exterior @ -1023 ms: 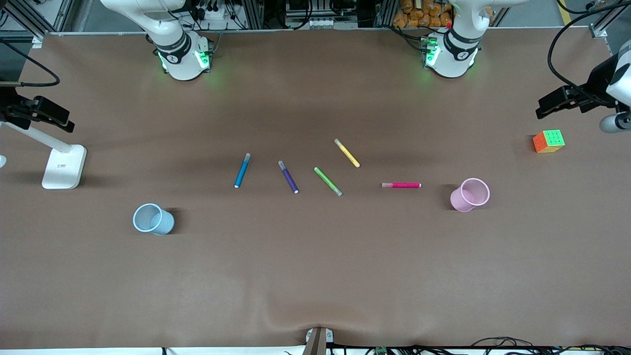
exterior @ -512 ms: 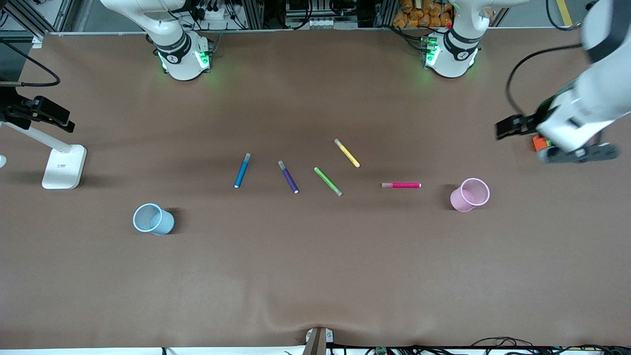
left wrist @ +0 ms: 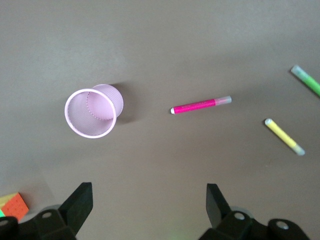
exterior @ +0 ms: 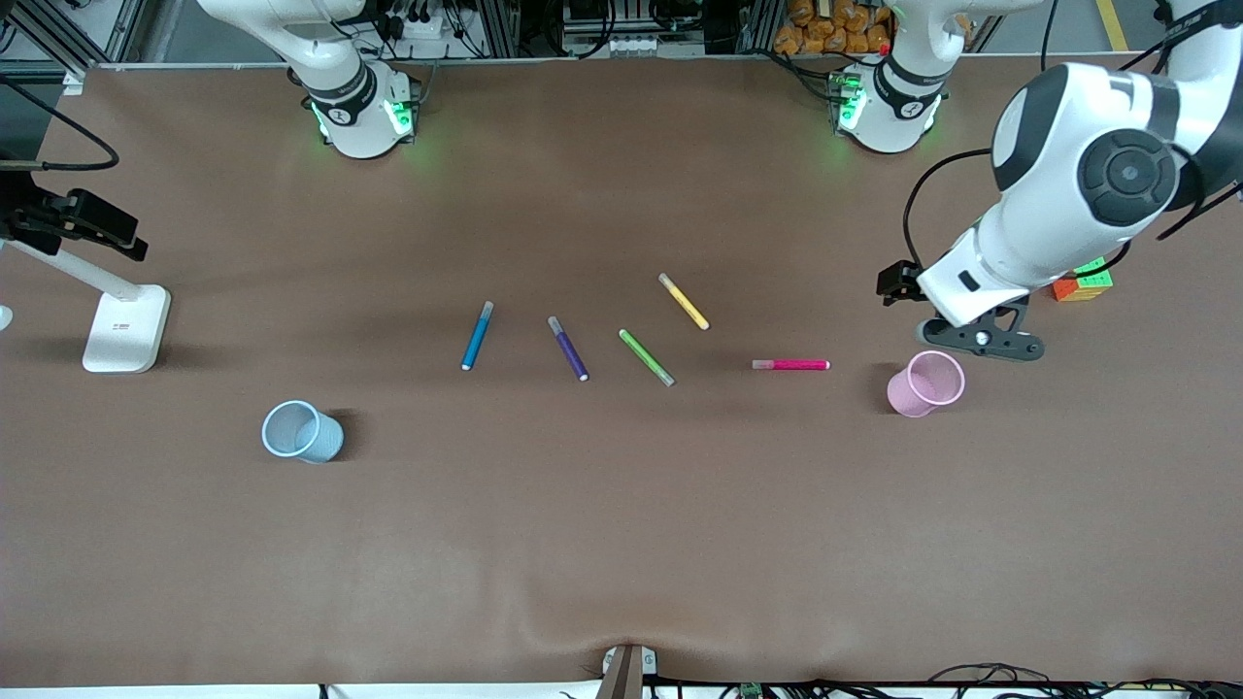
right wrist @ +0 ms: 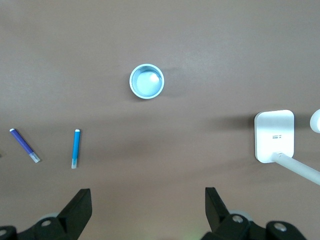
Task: Place pink and blue markers in matching cups
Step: 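Move the left gripper over the pink marker and lower toward it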
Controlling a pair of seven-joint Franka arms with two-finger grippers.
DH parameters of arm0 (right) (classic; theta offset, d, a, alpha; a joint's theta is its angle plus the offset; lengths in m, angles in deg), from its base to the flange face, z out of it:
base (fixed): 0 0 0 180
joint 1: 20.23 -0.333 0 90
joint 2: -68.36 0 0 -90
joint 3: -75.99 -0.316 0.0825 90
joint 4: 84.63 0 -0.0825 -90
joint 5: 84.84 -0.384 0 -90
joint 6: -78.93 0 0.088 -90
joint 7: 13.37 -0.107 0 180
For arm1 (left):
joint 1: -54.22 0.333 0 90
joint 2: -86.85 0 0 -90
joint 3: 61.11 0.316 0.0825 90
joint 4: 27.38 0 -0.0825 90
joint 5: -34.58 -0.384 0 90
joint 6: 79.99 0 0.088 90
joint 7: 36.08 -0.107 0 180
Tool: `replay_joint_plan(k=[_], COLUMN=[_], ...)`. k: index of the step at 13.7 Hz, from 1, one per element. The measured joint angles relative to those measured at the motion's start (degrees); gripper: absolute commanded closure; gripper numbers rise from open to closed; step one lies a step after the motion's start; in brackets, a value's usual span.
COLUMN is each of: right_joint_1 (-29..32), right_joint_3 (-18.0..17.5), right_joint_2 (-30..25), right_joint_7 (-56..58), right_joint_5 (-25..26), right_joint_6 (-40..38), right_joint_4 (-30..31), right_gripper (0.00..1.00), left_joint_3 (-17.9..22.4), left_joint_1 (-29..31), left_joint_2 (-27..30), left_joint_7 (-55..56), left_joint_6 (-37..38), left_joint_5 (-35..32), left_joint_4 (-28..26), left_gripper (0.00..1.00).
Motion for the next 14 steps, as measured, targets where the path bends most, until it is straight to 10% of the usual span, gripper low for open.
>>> replay_joint_plan(k=[14], right_joint_1=[0.0], right_joint_3=[-0.01], right_joint_2=[0.0], right_joint_7=[0.0], right_joint_5=[0.0], right_joint_6=[0.0], right_joint_4=[0.0], right_gripper=[0.0], left_joint_3=[-1.63], left_joint_1=[-8.55], left_joint_2=[-10.29], left_joint_7=[-17.52], left_joint_6=[-7.79], left_joint_5=[-12.76], left_joint_4=[-4.45], left_gripper=[0.0])
